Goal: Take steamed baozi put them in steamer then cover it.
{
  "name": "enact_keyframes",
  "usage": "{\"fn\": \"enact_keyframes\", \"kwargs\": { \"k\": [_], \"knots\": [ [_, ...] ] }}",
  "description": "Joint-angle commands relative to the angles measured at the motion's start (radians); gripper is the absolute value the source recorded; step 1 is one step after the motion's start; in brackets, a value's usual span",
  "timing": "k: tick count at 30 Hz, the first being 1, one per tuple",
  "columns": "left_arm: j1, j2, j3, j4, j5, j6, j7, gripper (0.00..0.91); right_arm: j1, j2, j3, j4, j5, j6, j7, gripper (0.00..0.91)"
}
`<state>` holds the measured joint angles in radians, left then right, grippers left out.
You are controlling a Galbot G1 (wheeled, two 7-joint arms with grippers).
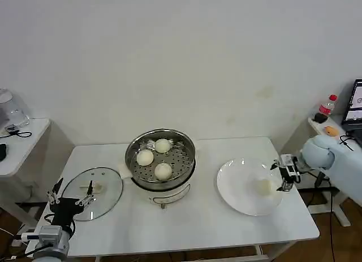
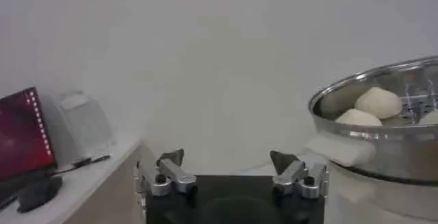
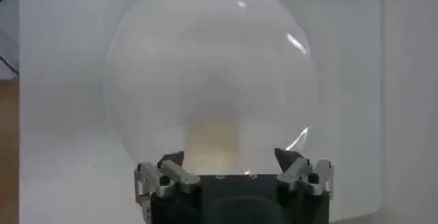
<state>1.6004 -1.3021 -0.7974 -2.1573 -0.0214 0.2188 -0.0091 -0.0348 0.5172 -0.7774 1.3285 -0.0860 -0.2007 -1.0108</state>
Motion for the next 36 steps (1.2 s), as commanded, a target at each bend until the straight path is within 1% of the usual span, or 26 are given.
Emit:
{"fn": "enact_keyframes", "kwargs": {
  "k": [1, 8, 15, 19, 23, 24, 30, 34, 36],
  "knots": [
    [-0.002, 0.002, 0.004, 0.001, 0.002, 0.0, -0.001, 0.907, -0.068, 0.06, 0.038, -0.097, -0.036, 0.006, -0.001, 0.907],
    [-0.002, 0.001, -0.001, 0.001, 0.003, 0.0, 0.0, 0.907, -0.072, 0.168, 0.064, -0.205, -0.059, 0.027, 0.013, 0.907],
    [0.001, -0.001, -0.017, 0.005, -0.002, 0.0, 0.0, 0.907, -0.073, 0.219, 0.065, -0.249, -0.078, 0.023, 0.005, 0.907],
    [0.001, -0.004, -0.018, 0.007, -0.002, 0.0, 0.0, 0.907, -0.064, 0.229, 0.06, -0.254, -0.078, 0.02, -0.003, 0.796],
    [0.001, -0.005, -0.021, 0.008, -0.002, -0.001, 0.0, 0.907, -0.066, 0.229, 0.06, -0.252, -0.083, 0.018, -0.011, 0.736],
    [0.001, -0.005, -0.022, 0.008, -0.002, 0.0, 0.0, 0.907, -0.066, 0.228, 0.06, -0.251, -0.084, 0.017, -0.012, 0.695],
    [0.002, -0.005, -0.023, 0.007, -0.003, 0.0, 0.0, 0.907, -0.056, 0.207, 0.061, -0.235, -0.081, 0.016, -0.029, 0.645],
    [0.0, -0.003, -0.022, 0.004, -0.003, 0.001, 0.0, 0.907, -0.018, 0.176, 0.055, -0.195, -0.059, 0.009, -0.055, 0.655],
    [0.0, -0.002, -0.022, 0.004, -0.004, 0.001, 0.0, 0.907, 0.003, 0.166, 0.046, -0.177, -0.048, 0.005, -0.063, 0.645]
  ]
}}
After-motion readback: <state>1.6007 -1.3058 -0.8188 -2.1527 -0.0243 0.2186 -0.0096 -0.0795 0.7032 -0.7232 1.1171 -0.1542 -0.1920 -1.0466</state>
